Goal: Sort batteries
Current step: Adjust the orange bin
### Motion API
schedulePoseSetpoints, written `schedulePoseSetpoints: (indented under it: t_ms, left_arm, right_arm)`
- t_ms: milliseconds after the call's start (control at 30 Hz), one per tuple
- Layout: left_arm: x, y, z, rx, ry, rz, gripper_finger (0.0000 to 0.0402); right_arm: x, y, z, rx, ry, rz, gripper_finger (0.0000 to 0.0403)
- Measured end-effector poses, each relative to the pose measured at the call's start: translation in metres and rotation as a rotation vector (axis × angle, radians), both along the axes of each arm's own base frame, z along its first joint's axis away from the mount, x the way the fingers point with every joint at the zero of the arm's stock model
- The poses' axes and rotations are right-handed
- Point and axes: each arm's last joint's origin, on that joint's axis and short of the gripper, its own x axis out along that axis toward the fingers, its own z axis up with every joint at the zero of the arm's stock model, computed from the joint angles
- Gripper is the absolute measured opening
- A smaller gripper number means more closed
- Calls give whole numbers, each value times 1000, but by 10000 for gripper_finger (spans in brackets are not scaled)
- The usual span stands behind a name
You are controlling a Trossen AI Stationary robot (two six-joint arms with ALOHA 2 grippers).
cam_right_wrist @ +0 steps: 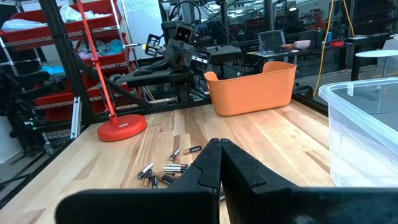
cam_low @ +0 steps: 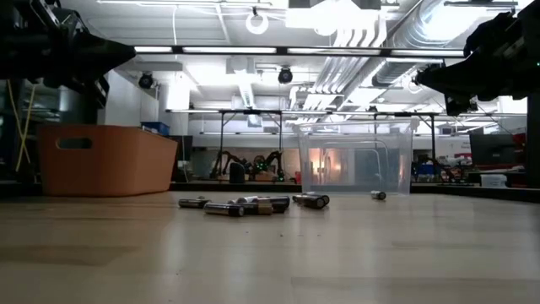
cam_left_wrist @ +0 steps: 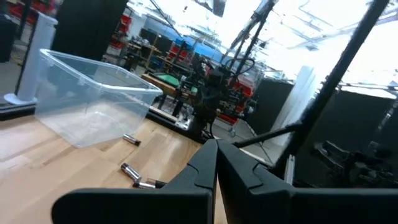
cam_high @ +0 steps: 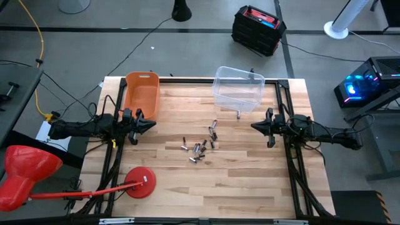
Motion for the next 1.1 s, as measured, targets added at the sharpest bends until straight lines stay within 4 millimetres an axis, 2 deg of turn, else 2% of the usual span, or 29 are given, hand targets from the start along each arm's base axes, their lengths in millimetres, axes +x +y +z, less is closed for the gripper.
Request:
schedulePoseSetpoints:
  t_ms: [167,367,500,600,700,833,967,1100]
  left_arm:
    - [-1,1,7,-13,-75,50,3]
    - [4,0,27,110,-77,32,3]
    - [18,-3,47,189,35,-44,3]
    - [36,-5,60,248,173,-116,3]
    - [55,-9,65,276,316,-176,3]
    - [80,-16,53,310,486,-238,3]
    - [98,-22,29,372,634,-235,3]
    - [109,-23,9,508,778,-165,11]
  right_arm:
    - [0,0,0,0,0,0,0]
    - [0,0,0,0,0,0,0]
    - [0,0,0,-1,-1,0,0]
    - [0,-1,2,-29,-23,-27,0]
    - [-1,-1,12,74,-128,-21,0]
    - [-5,-2,28,242,-330,-29,0]
    - [-9,-1,44,145,-482,-5,0]
    - [-2,1,47,125,-491,81,0]
